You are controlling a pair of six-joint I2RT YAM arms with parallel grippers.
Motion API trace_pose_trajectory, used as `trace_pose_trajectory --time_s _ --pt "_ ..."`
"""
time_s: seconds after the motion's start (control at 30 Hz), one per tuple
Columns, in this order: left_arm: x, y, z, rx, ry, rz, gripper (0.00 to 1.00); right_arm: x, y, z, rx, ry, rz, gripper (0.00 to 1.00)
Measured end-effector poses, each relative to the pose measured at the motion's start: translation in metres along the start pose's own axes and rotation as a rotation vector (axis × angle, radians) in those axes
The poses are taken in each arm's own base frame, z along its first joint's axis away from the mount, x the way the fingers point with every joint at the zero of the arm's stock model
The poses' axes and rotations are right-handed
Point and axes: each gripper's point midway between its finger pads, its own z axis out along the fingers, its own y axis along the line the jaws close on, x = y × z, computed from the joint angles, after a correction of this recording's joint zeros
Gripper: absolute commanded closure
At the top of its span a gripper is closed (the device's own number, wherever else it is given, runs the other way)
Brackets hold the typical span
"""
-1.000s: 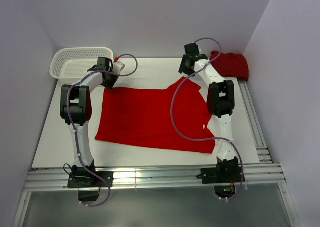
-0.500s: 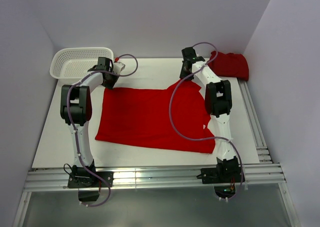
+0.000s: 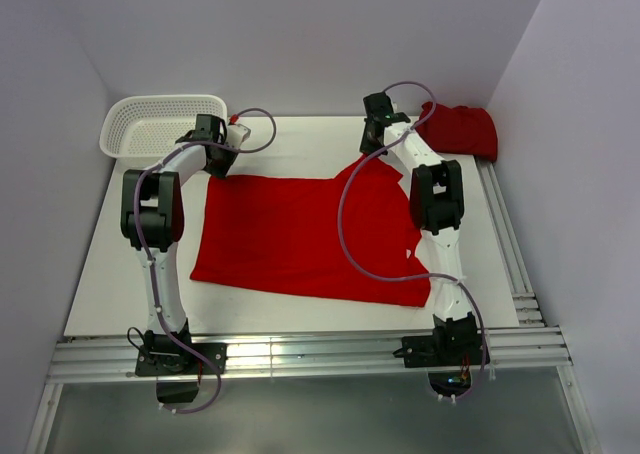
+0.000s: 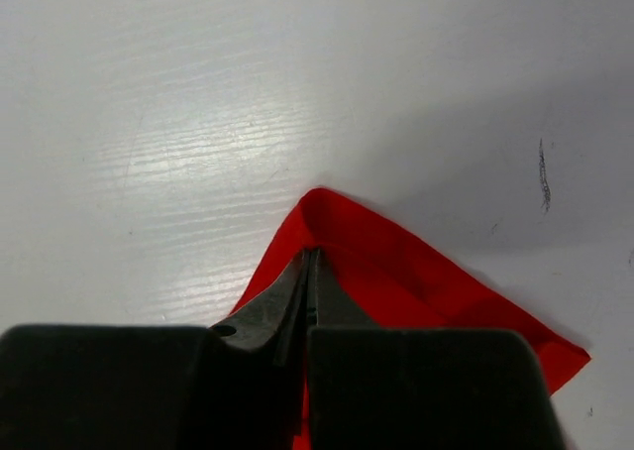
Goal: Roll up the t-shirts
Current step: Fold the tshirt
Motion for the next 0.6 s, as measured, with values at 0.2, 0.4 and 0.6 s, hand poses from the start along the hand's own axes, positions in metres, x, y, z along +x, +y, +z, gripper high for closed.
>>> trace_pose_trajectory --time_s 0.2,0.4,0.6 --pt "0.0 0.0 0.0 -0.001 0.0 0.001 1.0 0.003 -0.004 0.002 0.013 -0.01 0.0 1.0" --pt "-0.004 0.002 -0.005 -0.012 -0.009 0.002 1.0 0.003 -0.009 -0.009 0.041 -0.033 -0.014 1.0" --pt "-0.013 0.005 -0.015 -0.026 -0.038 0.004 1.0 -0.033 0.007 -0.057 0.022 -0.148 -0.048 1.0"
